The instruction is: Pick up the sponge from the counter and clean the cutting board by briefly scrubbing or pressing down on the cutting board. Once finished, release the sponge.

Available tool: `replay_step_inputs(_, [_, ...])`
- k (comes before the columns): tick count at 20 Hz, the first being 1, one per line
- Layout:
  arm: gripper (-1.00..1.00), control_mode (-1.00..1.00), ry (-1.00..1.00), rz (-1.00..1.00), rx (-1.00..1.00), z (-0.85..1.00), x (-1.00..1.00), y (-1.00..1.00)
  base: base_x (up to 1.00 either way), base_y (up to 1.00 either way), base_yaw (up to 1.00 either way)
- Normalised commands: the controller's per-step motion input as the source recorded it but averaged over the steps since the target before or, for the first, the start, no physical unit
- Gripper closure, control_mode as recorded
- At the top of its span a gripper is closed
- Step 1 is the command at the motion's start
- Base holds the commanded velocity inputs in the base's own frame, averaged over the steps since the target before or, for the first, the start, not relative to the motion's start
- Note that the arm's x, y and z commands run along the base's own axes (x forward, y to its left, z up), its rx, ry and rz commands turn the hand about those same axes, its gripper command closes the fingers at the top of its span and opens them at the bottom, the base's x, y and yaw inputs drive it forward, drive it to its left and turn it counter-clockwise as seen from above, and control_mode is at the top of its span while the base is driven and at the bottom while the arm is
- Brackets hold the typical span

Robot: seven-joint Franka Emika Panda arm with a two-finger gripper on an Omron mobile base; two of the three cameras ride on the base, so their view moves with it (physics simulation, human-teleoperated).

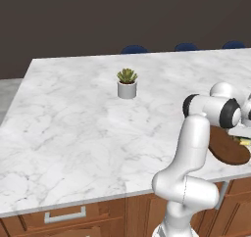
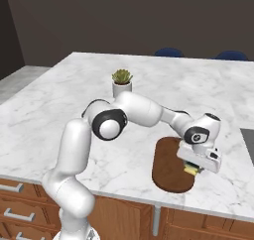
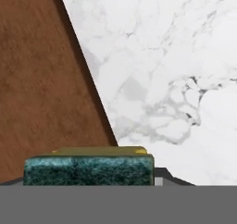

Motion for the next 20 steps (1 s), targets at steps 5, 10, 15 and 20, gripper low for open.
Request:
replay_step_inputs(5, [1.00, -1.00, 0.03, 0.00, 0.01, -0.26, -0.88, 0.10, 0.00, 0.00, 0.00])
replay_step_inputs(10, [1.00, -1.00, 0.02, -0.01, 0.02, -0.27, -0.86, 0.23, 0.00, 0.00, 0.00])
replay_step_inputs(15, [1.00, -1.00, 0.02, -0.02, 0.01, -0.23, -0.30, 0.36, 0.00, 0.00, 0.00])
replay_step_inputs(20, [1.00, -1.00, 0.00, -0.02, 0.00, -0.11, 0.00, 0.35, 0.00, 0.00, 0.00])
